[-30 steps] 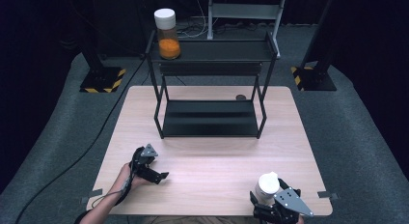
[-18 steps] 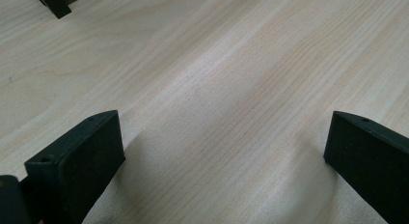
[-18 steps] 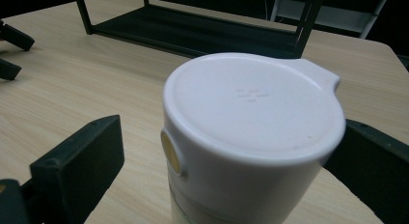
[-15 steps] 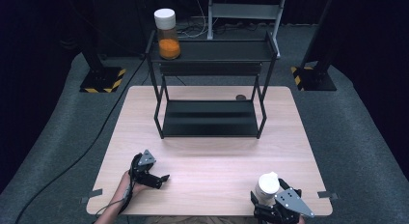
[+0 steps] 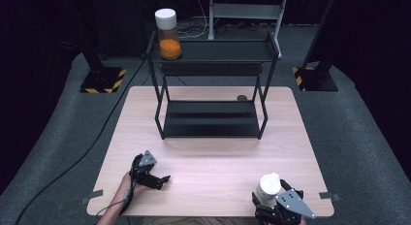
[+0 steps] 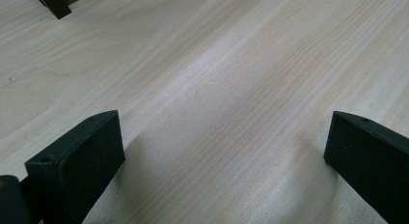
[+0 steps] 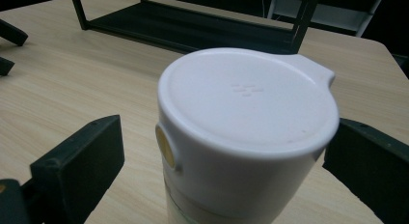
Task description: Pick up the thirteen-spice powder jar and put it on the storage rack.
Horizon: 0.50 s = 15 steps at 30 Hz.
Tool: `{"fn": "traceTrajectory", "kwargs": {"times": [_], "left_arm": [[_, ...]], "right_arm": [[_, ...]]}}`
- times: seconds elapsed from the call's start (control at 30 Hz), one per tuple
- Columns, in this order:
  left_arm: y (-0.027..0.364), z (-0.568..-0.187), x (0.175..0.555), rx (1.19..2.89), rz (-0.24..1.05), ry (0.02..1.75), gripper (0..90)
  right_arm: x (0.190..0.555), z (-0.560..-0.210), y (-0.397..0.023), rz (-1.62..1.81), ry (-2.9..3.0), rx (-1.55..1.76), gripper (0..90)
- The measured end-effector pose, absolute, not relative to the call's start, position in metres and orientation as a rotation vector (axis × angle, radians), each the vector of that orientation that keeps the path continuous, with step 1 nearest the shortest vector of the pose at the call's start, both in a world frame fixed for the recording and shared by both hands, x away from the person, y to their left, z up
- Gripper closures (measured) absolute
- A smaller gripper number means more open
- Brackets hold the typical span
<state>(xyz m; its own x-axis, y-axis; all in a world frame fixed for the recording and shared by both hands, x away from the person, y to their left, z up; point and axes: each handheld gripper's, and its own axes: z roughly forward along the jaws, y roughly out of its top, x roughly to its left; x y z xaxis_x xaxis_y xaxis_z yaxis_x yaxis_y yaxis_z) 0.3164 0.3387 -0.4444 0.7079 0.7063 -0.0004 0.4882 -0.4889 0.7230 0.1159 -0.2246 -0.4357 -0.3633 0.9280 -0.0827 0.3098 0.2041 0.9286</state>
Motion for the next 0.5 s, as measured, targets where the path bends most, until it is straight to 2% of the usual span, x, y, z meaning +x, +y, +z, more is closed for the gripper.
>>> {"fn": "traceTrajectory", "kwargs": {"times": [0.5], "left_arm": [[0.3383,-0.4445,0.3156,2.185,0.389,0.907,0.1]], "right_arm": [[0.1205,-0.4402,-0.2243,1.175,1.806,1.165,0.0]]}}
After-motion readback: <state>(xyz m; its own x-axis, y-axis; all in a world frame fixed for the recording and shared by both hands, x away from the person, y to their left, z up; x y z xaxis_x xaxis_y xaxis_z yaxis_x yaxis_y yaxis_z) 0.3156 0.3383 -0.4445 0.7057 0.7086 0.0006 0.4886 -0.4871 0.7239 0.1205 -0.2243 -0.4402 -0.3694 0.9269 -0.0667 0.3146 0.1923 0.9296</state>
